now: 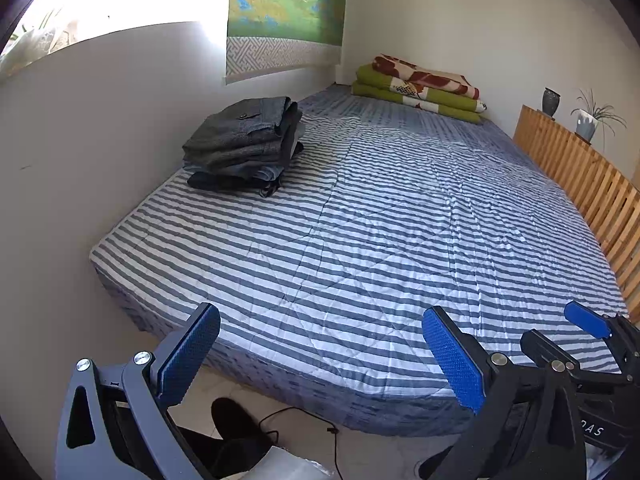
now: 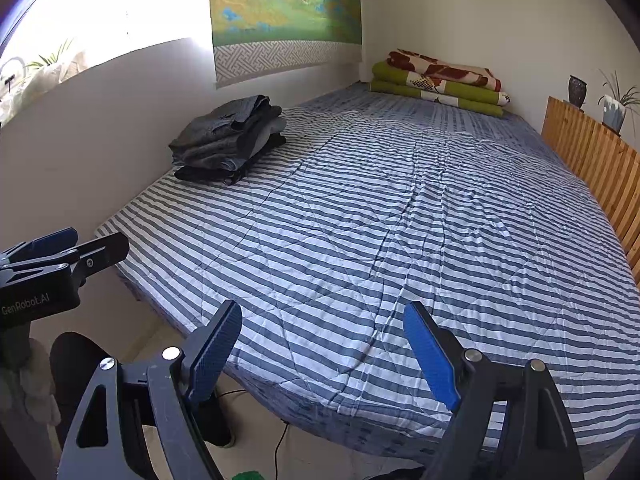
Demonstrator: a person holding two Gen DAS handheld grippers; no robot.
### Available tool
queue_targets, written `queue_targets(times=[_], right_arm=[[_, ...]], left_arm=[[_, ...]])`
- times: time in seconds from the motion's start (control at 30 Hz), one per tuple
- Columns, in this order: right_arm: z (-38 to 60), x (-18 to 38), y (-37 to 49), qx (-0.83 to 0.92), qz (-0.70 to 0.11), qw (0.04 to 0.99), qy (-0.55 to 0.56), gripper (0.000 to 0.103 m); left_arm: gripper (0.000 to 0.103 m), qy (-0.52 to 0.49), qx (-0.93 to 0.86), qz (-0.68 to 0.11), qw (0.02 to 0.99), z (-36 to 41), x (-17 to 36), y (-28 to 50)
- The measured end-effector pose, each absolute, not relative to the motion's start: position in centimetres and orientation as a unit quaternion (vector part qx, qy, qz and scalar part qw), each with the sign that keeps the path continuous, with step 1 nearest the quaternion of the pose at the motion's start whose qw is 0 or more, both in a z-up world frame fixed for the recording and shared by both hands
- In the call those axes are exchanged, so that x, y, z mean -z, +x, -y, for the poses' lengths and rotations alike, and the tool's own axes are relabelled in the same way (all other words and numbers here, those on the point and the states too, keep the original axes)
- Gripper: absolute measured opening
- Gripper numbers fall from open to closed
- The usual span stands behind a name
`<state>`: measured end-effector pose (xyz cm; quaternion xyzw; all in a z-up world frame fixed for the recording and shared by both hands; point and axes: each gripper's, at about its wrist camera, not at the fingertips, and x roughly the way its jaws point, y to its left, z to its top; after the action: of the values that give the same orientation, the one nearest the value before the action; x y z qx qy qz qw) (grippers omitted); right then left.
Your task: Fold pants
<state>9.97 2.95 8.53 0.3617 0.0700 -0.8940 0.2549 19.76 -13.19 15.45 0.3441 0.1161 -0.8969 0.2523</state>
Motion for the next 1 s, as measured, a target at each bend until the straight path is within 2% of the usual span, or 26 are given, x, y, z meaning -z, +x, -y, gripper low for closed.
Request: queue_targets(times=[1.0], right_arm=[[-2.87,-7.52,10.25,0.886,-0.057,0.26,0.379,0.08]], left_arm=[[0.102,0.347,0.896,-0.112,0.252,12.42,-14.86,19.34]])
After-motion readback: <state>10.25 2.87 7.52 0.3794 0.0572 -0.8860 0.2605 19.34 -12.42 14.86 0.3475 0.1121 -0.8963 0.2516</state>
